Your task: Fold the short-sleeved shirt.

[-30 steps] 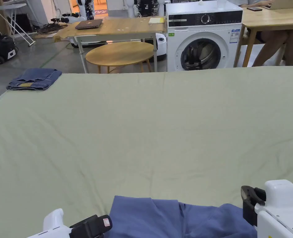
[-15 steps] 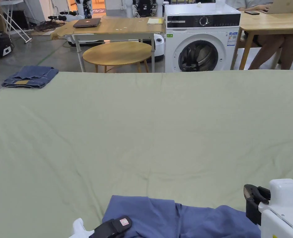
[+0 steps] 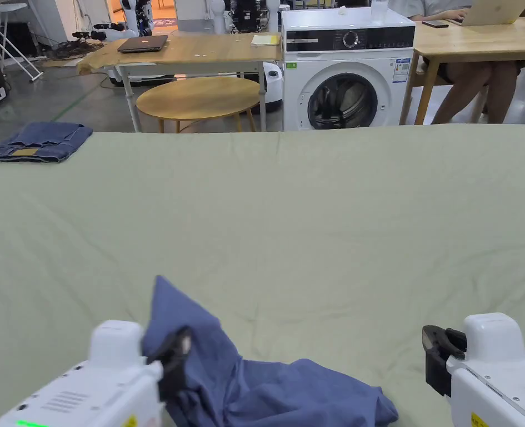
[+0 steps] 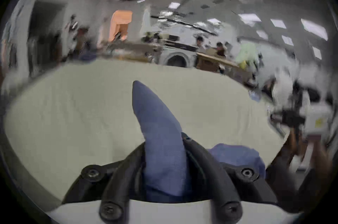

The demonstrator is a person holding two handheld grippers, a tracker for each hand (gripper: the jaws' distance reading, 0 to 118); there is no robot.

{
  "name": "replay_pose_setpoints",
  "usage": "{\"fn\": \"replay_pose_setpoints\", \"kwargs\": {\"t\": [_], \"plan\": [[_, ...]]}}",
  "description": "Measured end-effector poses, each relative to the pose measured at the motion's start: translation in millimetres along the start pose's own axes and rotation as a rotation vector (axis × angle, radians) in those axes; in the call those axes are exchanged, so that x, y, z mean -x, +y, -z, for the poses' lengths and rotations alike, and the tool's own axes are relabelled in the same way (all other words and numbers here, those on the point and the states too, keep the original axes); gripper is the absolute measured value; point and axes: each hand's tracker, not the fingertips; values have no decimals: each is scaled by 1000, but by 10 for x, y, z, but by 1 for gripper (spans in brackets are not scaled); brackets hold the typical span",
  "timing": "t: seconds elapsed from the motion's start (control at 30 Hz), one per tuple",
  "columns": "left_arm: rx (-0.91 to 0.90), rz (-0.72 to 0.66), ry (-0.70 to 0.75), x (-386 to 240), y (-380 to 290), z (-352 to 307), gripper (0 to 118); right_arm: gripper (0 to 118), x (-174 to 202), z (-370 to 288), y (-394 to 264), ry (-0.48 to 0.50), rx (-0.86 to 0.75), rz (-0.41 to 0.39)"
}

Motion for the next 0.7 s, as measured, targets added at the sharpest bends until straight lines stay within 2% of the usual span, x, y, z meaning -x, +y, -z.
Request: {"fn": "replay_pose_setpoints", "kwargs": {"t": [0.13,0.23,0.3,0.37,0.43,0.47,0.5,0.53,0.57,0.6,0.7], "plan": [[89,427,-56,-1015,-206,227,9,0,-29,-43,-10,-2,-7,1],[163,723,13,-1612,-595,440,9,0,-93,-60,-35,-12,-5,5],[176,827,54,-1765,-789,561,9,0,-137,-70,-49,-18,-3,16],[250,792,7,-1797,-865,680,9,0,-168,-84,-59,-21,1,23],[289,696,-40,-1711,-808,692,13,0,-172,-88,-65,-22,3,20],[265,636,-76,-1662,-724,621,22,0,-174,-91,-65,-21,4,16],[244,526,-151,-1587,-605,544,37,0,-175,-92,-64,-20,5,13],[238,392,-225,-1486,-461,470,61,0,-172,-89,-63,-18,7,12],[252,266,-290,-1345,-298,413,89,0,-173,-82,-62,-16,10,12],[248,175,-328,-1227,-209,362,95,0,-174,-75,-62,-15,12,13],[178,-85,-378,-825,-12,263,95,0,-168,-64,-71,-7,20,18]]}}
